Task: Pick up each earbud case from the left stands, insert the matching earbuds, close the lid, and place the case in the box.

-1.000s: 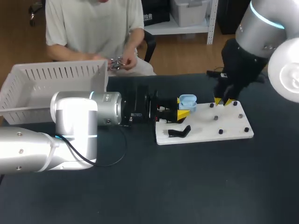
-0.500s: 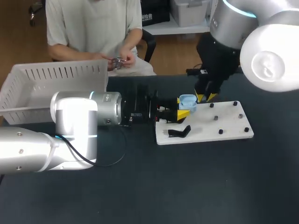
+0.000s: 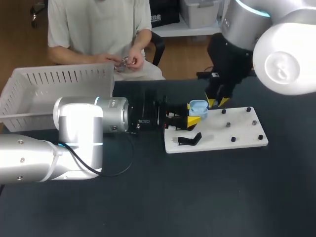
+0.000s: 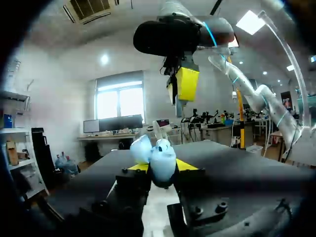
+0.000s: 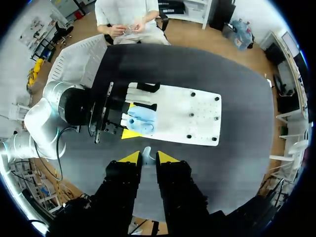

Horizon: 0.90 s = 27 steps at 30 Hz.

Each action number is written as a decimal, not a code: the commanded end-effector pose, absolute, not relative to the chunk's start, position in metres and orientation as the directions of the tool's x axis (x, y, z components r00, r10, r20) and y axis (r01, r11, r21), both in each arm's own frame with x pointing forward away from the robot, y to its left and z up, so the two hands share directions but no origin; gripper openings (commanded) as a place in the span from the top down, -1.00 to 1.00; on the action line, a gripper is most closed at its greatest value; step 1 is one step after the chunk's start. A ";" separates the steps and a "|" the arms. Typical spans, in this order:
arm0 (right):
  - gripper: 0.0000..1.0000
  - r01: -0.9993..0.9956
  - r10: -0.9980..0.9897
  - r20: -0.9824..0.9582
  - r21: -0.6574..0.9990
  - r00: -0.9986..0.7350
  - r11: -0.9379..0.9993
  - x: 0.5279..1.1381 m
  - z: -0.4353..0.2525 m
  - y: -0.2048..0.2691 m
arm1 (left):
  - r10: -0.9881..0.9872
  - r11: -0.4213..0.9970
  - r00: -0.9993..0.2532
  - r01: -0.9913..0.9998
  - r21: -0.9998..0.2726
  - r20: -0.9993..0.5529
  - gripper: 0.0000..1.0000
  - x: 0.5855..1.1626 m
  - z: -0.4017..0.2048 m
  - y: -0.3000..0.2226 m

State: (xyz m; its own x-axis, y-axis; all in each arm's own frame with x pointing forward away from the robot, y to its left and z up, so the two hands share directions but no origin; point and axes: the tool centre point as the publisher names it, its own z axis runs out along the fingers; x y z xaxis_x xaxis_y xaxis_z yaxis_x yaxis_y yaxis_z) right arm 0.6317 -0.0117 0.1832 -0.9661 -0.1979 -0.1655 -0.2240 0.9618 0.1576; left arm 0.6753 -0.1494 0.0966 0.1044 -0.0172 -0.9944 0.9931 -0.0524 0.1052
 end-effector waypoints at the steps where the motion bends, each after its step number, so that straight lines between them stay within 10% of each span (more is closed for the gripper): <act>1: 1.00 -0.237 -0.214 -0.161 0.141 -0.963 0.961 0.635 0.180 -0.008 | -0.017 -0.055 0.103 0.993 0.104 -0.995 1.00 0.677 0.097 -0.150; 27: 1.00 -0.316 -0.306 -0.142 0.057 -0.942 0.947 0.652 0.169 0.017 | -0.017 -0.055 0.103 0.993 0.104 -0.995 1.00 0.677 0.097 -0.150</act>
State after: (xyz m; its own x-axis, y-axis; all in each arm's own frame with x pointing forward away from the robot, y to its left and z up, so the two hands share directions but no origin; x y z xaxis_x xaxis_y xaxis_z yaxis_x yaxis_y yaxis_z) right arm 0.6488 0.0119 0.1694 -0.9405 -0.3047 -0.1502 -0.3171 0.9461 0.0664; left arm 0.6753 -0.1494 0.0966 0.1044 -0.0172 -0.9944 0.9931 -0.0524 0.1052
